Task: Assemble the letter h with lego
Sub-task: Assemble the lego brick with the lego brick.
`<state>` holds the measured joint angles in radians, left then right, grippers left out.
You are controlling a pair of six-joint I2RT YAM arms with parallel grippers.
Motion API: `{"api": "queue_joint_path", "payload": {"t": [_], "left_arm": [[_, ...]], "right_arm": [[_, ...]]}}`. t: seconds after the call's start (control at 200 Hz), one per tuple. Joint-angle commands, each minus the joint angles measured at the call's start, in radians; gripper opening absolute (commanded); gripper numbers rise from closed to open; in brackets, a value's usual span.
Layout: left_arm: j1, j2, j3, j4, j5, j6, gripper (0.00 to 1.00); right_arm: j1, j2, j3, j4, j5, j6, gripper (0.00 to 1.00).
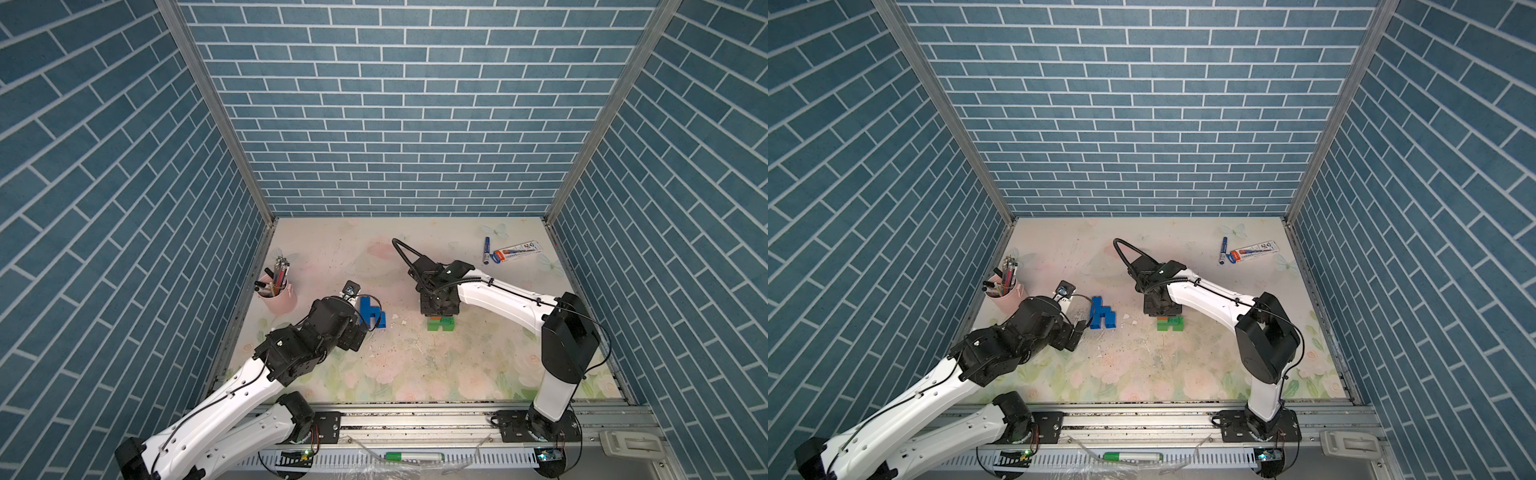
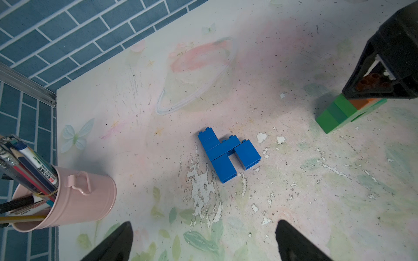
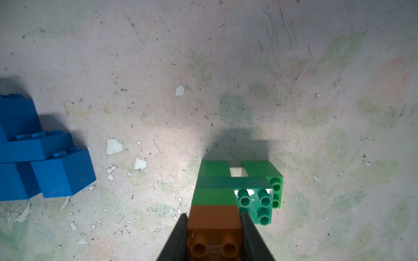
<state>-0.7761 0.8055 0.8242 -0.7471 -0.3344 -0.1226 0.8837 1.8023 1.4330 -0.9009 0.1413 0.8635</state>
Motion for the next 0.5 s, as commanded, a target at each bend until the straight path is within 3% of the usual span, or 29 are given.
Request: {"api": "queue_joint_path", "payload": {"t": [0.0, 0.055, 0.385, 0.495], "left_arm": [[0.008, -0.005, 0.012, -0.011, 0.006, 0.0, 0.99], [0.008, -0.002, 0.012, -0.011, 0.006, 0.0, 0.99], [0.008, -0.006, 0.011, -0.011, 0.003, 0.001, 0.99], [0.008, -0.006, 0.01, -0.012, 0.002, 0.001, 0.99]], "right_arm": [[0.006, 0.026, -0.031, -0.066, -0.018, 0.04, 0.09], [0.009, 0.01, 0.002, -0.087, -0.002, 0.018, 0.23], [0.008, -0.02, 0.074, -0.097, 0.04, -0.046, 0.54], [0.01, -0.036, 0.075, -0.099, 0.059, -0.061, 0.57]]}}
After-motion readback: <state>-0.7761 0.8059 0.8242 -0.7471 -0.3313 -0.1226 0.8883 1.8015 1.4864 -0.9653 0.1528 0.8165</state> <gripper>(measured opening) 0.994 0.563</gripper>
